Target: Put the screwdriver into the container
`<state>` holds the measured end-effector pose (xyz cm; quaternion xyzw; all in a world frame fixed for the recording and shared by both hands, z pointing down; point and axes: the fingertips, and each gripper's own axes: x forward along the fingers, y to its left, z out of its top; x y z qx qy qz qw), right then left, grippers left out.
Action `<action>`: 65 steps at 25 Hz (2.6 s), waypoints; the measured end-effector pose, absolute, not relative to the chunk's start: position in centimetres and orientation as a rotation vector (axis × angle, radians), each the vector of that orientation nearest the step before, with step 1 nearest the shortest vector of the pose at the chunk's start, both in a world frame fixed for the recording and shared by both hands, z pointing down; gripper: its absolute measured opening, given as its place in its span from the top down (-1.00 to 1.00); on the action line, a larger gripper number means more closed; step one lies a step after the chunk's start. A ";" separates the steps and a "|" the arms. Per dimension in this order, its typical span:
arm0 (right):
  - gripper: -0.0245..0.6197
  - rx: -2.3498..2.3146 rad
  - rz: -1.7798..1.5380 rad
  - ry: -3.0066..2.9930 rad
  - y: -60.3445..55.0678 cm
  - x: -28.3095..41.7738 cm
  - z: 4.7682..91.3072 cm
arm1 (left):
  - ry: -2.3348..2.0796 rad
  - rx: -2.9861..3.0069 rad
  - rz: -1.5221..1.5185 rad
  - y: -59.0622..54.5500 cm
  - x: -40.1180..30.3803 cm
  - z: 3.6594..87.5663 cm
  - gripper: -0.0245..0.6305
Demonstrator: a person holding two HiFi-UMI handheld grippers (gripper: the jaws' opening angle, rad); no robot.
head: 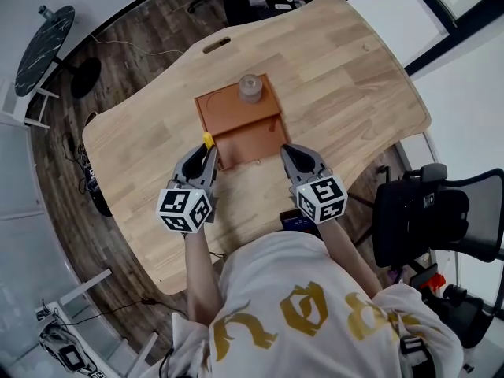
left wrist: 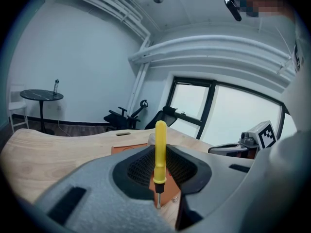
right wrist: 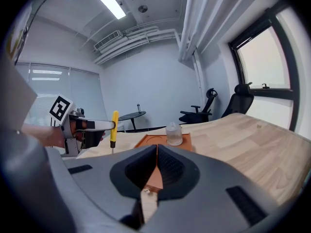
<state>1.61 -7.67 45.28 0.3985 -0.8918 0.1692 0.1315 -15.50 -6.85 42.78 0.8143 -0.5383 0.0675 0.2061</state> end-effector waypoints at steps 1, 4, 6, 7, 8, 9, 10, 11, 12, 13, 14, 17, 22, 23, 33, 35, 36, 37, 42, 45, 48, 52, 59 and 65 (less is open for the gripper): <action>0.89 1.158 0.495 -2.583 -7.9 1.7 45.5 | -1.496 2.266 0.190 -7.1 -15.4 43.0 0.71; 0.89 1.167 0.508 -2.569 -8.4 2.1 46.0 | -1.480 2.263 0.205 -7.6 -15.1 43.7 0.71; 0.89 1.173 0.519 -2.560 -8.7 2.3 46.3 | -1.467 2.265 0.217 -8.0 -14.9 44.3 0.71; 0.89 1.175 0.525 -2.555 -9.0 2.3 46.5 | -1.459 2.266 0.225 -8.2 -14.8 44.6 0.71; 0.89 1.177 0.529 -2.549 -9.2 2.4 46.8 | -1.452 2.267 0.232 -8.4 -14.7 44.8 0.71; 0.89 1.178 0.533 -2.542 -9.4 2.4 47.1 | -1.445 2.266 0.237 -8.7 -14.7 45.1 0.71; 0.89 1.179 0.537 -2.536 -9.5 2.5 47.3 | -1.440 2.265 0.239 -8.9 -14.6 45.3 0.71; 0.89 1.181 0.540 -2.530 -9.7 2.6 47.6 | -1.436 2.264 0.241 -9.1 -14.6 45.5 0.71; 0.89 1.183 0.541 -2.525 -9.8 2.7 47.8 | -1.432 2.261 0.246 -9.3 -14.6 45.8 0.71; 0.89 1.185 0.543 -2.521 -9.8 2.7 48.0 | -1.427 2.259 0.253 -9.4 -14.6 46.1 0.71; 0.89 1.184 0.545 -2.518 -9.9 2.7 48.1 | -1.422 2.256 0.264 -9.4 -14.6 46.5 0.71; 0.89 1.176 0.555 -2.510 -10.3 2.5 48.6 | -1.402 2.259 0.311 -9.6 -14.3 47.4 0.71; 0.89 1.153 0.575 -2.495 -10.9 2.3 49.7 | -1.377 2.249 0.352 -9.8 -14.1 49.0 0.71; 0.89 1.148 0.578 -2.491 -10.9 2.2 49.9 | -1.374 2.243 0.357 -9.9 -14.3 49.3 0.71; 0.89 1.125 0.618 -2.471 -11.7 1.7 51.3 | -1.331 2.220 0.419 -10.5 -14.3 51.6 0.71; 0.89 1.119 0.622 -2.469 -11.9 1.5 51.5 | -1.323 2.212 0.429 -10.5 -14.3 52.1 0.71; 0.89 1.116 0.624 -2.468 -11.9 1.5 51.6 | -1.319 2.208 0.434 -10.5 -14.2 52.3 0.71; 0.89 1.113 0.626 -2.466 -12.0 1.5 51.7 | -1.314 2.205 0.438 -10.5 -14.1 52.6 0.71; 0.89 1.103 0.638 -2.455 -12.2 1.5 52.4 | -1.291 2.198 0.475 -10.4 -13.8 53.5 0.71; 0.89 1.099 0.650 -2.453 -12.4 1.5 52.6 | -1.278 2.199 0.512 -10.4 -13.7 54.1 0.71; 0.89 1.093 0.658 -2.456 -12.5 1.2 52.7 | -1.267 2.201 0.543 -10.3 -13.6 54.5 0.71; 0.89 1.082 0.662 -2.451 -12.6 1.0 53.1 | -1.248 2.205 0.580 -10.3 -13.4 55.0 0.71; 0.89 1.077 0.670 -2.437 -13.0 0.8 53.7 | -1.218 2.222 0.625 -10.5 -13.0 55.3 0.71; 0.89 1.070 0.680 -2.421 -12.9 0.8 54.3 | -1.185 2.233 0.657 -10.6 -12.6 55.7 0.71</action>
